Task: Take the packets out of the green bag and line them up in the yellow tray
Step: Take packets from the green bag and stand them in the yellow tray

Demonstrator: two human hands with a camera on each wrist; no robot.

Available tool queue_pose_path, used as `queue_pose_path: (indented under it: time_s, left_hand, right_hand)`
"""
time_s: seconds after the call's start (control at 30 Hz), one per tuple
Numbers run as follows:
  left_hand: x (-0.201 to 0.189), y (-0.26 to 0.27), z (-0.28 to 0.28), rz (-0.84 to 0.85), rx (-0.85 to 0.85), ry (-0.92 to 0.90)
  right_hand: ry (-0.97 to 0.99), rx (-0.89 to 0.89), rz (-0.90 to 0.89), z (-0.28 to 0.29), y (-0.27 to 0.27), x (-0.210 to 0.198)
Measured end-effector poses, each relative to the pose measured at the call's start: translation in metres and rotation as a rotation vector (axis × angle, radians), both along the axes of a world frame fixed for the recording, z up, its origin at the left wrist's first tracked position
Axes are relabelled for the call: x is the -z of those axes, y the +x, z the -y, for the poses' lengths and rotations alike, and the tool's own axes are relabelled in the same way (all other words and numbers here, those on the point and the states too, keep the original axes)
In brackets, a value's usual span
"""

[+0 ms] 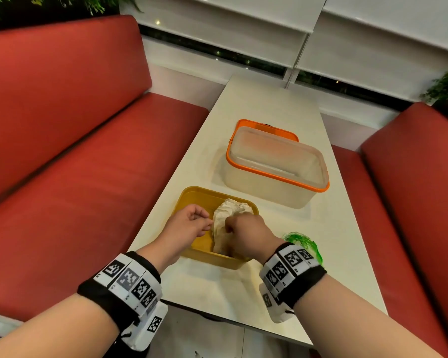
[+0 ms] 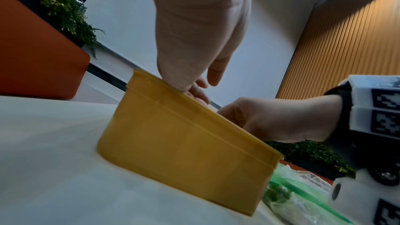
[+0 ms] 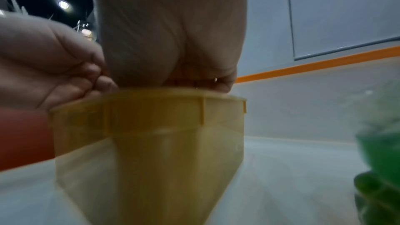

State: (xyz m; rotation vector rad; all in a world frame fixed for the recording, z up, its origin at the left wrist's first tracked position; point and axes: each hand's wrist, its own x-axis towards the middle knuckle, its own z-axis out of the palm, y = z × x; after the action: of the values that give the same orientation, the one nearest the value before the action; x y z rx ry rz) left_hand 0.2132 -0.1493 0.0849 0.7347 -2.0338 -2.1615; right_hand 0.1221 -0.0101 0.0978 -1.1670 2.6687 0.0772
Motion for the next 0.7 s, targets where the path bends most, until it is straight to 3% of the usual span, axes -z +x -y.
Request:
queue_pose_path:
  time_s: [0.2, 0.33, 0.5, 0.7]
  left_hand:
    - [-0.004, -0.009, -0.002, 0.102, 0.033, -0.029]
    - [-0.013, -0.023, -0.008, 0.240, 0.049, -0.088]
    - [-0.032, -0.046, -0.024, 0.323, 0.000, 0.225]
    - [-0.025, -0.056, -0.034, 0.357, 0.061, 0.321]
  right_hand:
    - [-0.300, 0.144, 0.017, -0.041, 0.002, -0.021]
    - [-0.353, 0.114, 0.089, -0.070, 0.022, -0.023]
    - [-0.299, 0.085, 0.139, -0.081, 0.034, -0.009]
    - [-0.271, 0.061, 0.129, -0.084, 0.036, 0.003]
